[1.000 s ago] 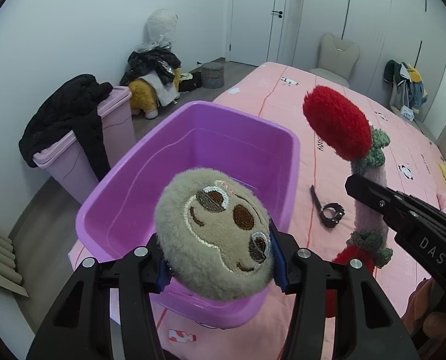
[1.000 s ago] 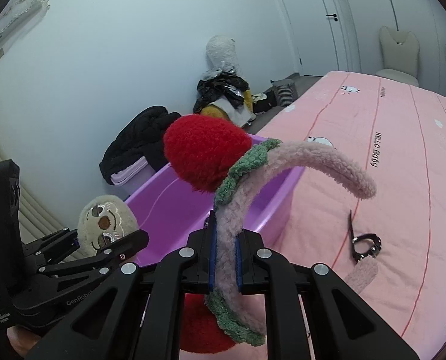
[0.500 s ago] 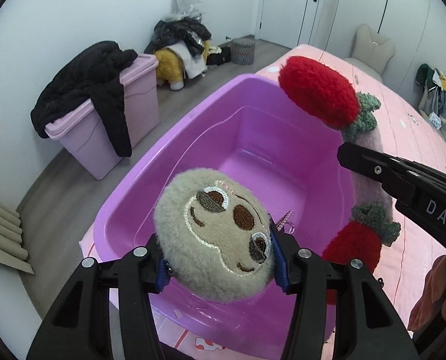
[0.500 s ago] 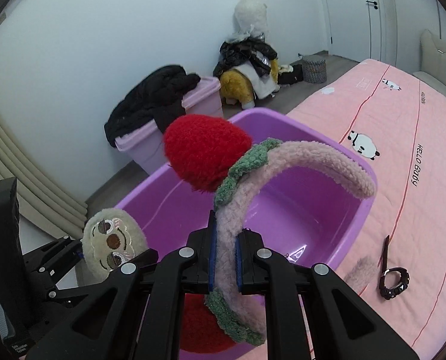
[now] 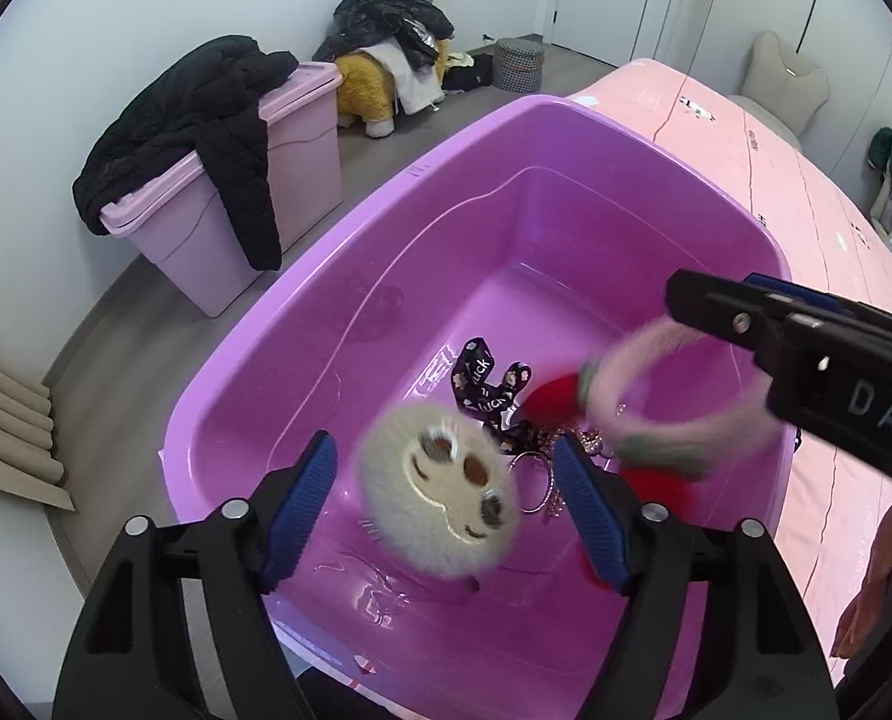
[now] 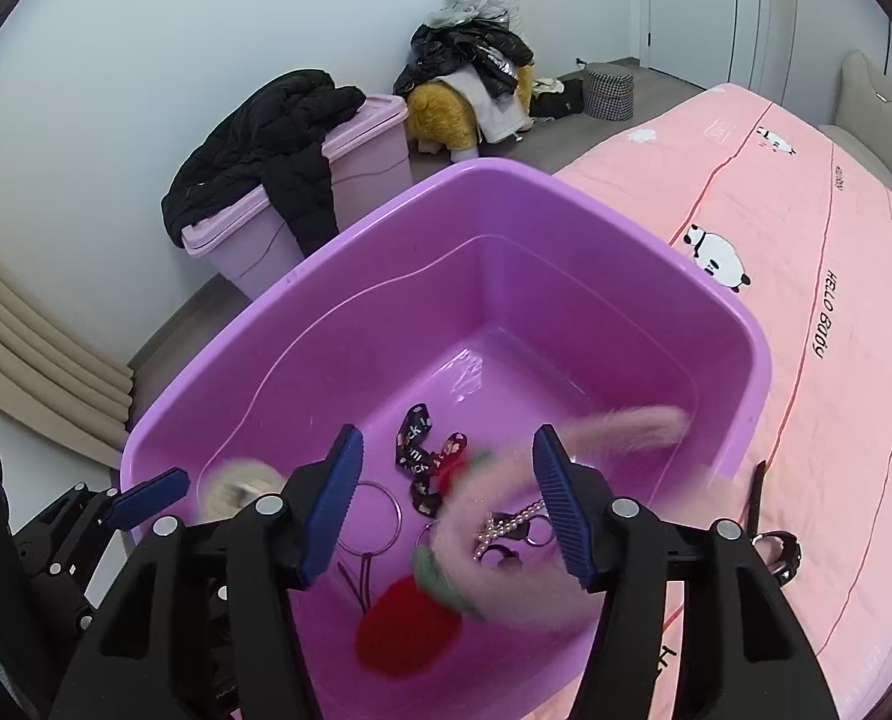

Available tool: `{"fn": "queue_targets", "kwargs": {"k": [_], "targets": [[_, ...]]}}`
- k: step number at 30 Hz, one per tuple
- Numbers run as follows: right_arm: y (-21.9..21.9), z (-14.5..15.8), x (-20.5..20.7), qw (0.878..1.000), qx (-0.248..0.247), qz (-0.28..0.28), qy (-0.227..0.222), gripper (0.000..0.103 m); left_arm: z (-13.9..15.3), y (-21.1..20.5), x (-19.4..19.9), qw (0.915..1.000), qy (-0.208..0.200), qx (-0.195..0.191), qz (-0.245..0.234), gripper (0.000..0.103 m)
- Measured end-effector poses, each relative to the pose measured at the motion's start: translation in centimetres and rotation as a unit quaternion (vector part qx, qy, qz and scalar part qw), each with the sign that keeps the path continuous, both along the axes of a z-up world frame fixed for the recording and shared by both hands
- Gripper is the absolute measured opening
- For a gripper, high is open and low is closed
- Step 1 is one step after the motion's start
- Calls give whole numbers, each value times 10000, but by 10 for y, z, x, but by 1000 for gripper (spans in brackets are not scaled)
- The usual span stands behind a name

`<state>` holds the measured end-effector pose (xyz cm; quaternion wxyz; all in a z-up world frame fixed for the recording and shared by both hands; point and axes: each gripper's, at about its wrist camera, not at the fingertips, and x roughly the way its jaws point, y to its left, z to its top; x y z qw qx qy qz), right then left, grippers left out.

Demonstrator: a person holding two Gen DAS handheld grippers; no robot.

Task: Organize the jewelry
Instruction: 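Open both tools to drop the purse and headband into the tub, then move both tools back over the bedspread toward the black watch and hair tie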

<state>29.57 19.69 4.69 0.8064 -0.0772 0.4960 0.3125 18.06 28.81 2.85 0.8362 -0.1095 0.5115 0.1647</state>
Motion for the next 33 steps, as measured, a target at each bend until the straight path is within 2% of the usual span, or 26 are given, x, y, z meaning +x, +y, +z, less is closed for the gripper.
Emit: {"fn": "queue_targets", "kwargs": {"k": [16, 33], "targets": [[-9, 4, -16, 10000, -38, -33, -63, 57, 10, 4, -14, 9999, -54, 45, 131, 78], [-32, 25, -49, 9994, 151, -228, -207, 57, 39, -3, -39, 9994, -295, 178, 54, 78]]}}
